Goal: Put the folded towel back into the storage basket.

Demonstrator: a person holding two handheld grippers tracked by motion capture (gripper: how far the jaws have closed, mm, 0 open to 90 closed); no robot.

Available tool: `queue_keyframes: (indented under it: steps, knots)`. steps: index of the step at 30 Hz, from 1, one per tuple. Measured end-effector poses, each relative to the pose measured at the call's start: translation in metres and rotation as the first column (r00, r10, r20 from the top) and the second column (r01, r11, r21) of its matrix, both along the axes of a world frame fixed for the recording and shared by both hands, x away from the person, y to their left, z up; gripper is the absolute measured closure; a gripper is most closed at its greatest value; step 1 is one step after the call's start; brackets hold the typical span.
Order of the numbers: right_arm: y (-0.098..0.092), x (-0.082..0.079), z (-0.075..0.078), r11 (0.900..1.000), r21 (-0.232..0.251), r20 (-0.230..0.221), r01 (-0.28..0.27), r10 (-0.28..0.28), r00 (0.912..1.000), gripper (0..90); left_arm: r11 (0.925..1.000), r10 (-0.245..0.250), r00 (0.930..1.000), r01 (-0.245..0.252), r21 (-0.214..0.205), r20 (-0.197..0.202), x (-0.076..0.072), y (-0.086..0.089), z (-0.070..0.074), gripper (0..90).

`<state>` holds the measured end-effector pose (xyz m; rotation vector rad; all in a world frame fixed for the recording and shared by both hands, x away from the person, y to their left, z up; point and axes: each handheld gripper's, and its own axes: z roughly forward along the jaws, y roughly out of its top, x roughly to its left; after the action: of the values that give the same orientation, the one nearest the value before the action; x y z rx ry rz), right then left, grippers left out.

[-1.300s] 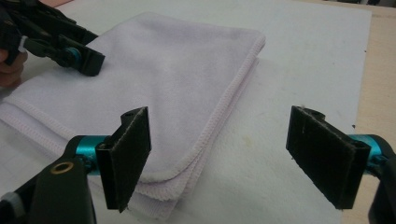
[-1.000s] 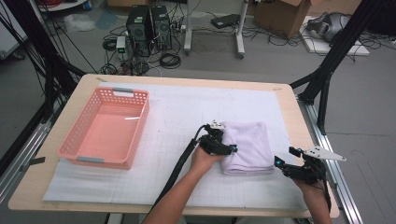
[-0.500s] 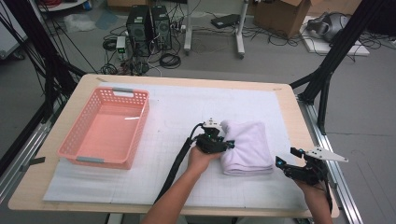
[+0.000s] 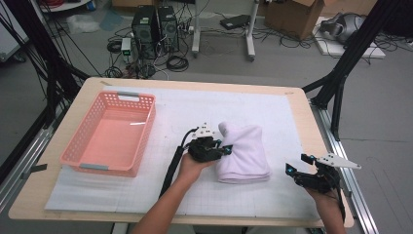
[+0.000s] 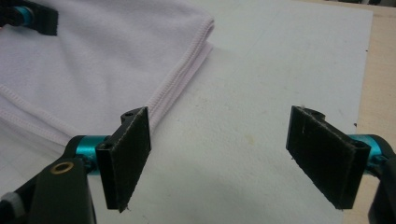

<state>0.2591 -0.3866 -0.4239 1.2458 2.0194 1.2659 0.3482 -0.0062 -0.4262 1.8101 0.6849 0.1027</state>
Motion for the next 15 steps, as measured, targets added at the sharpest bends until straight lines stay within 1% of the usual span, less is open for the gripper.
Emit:
queue_keyframes:
  steps: [2, 5, 10, 12, 14, 15]
  knots:
    - [0.001, 0.0, 0.0, 1.0, 0.003, -0.001, 0.0, 0.0, 1.0, 21.2, 1.0, -0.008, 0.9996, 0.008, -0.004, 0.028, -0.003, 0.006, 0.003, 72.0]
    - [0.002, 0.001, 0.0, 1.0, 0.0, 0.001, -0.006, 0.006, 1.0, 21.2, 0.9997, -0.013, 0.9985, 0.014, -0.02, 0.052, -0.006, 0.012, 0.008, 72.1]
    - [0.003, 0.001, 0.0, 1.0, 0.001, 0.001, -0.008, 0.008, 1.0, 21.2, 0.9995, -0.022, 0.9954, 0.024, -0.02, 0.093, -0.01, 0.019, 0.015, 72.1]
    - [0.002, 0.001, 0.0, 0.9999, -0.005, 0.006, -0.01, 0.01, 0.9999, 21.2, 0.9992, -0.029, 0.9925, 0.032, -0.024, 0.119, -0.012, 0.022, 0.018, 72.4]
    - [0.003, 0.001, 0.0, 0.9999, -0.003, -0.004, -0.01, 0.01, 0.9999, 21.2, 0.9989, -0.037, 0.9894, 0.041, -0.025, 0.14, -0.015, 0.026, 0.022, 72.5]
    - [0.004, 0.001, 0.0, 0.9999, -0.005, 0.0, -0.013, 0.013, 0.9999, 21.2, 0.9987, -0.038, 0.9879, 0.043, -0.027, 0.15, -0.016, 0.027, 0.024, 72.6]
